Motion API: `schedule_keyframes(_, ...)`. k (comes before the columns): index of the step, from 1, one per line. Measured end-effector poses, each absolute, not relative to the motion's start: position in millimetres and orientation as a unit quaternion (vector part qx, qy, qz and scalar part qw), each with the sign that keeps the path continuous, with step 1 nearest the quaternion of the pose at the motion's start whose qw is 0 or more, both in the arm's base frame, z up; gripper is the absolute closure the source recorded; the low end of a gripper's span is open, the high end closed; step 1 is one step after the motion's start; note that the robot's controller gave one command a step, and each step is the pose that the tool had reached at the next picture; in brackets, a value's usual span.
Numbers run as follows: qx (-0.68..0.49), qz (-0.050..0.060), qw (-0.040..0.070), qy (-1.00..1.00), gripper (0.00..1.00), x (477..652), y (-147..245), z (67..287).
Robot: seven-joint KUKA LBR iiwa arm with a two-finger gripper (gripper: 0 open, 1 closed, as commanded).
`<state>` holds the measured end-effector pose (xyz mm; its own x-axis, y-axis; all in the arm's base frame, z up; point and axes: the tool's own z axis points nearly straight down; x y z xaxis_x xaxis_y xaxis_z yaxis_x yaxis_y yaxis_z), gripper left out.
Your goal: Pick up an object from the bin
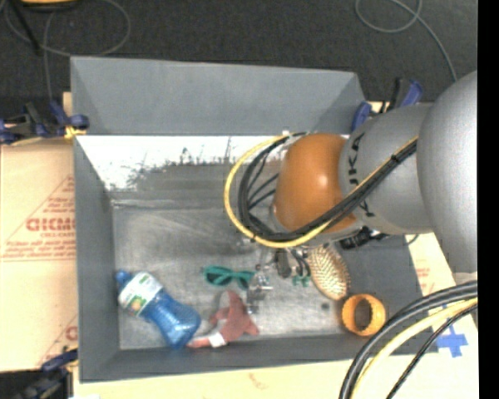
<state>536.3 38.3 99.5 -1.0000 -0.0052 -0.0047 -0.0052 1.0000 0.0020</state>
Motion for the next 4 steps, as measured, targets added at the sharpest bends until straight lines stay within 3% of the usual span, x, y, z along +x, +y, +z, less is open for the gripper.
schedule_keyframes(1,0.069,0.0,0.003,0.998,0.0,530.6,46.6,82.2)
schedule_keyframes(2,0.086,0.0,0.005,0.996,1.0,542.4,43.9,73.9)
schedule_keyframes(4,0.085,0.0,0.003,0.996,1.0,541.4,43.8,78.5)
